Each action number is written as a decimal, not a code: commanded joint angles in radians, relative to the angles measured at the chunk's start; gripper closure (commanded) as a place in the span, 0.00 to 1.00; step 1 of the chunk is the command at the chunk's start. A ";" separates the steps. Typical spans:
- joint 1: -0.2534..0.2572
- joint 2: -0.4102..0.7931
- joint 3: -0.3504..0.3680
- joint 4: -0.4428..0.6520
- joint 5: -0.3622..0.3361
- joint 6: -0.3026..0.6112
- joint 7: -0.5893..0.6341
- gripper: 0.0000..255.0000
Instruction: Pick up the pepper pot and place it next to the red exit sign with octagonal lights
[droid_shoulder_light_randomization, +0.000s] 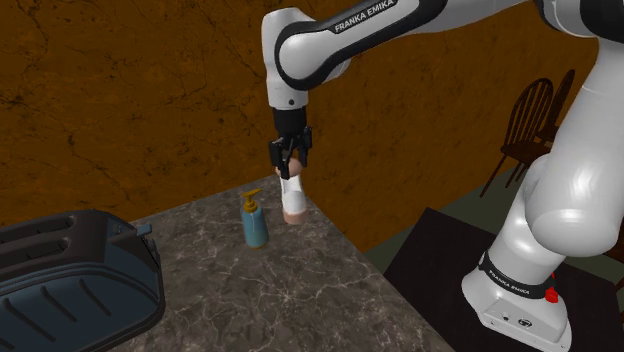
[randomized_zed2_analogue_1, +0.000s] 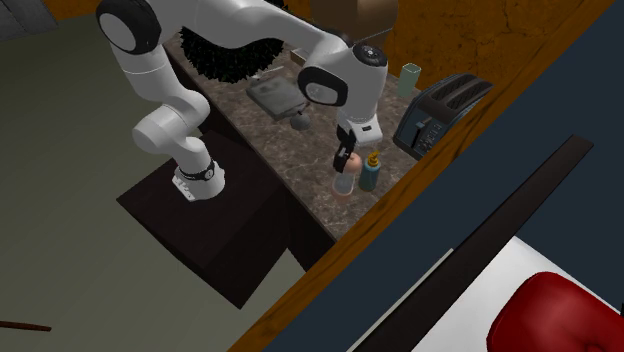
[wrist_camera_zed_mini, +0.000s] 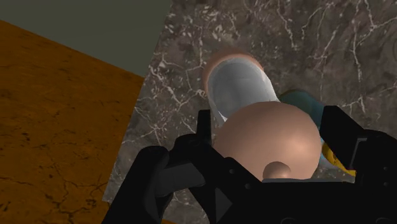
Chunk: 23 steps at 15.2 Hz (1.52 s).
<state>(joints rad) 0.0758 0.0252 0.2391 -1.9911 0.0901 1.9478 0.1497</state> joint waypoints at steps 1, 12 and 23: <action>0.000 -0.006 0.000 0.017 0.001 -0.024 0.001 1.00; -0.003 -0.032 -0.002 0.136 0.003 -0.168 0.008 1.00; -0.004 -0.030 -0.003 0.286 0.001 -0.315 0.020 1.00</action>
<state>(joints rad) 0.0723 -0.0067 0.2358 -1.7188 0.0911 1.6448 0.1688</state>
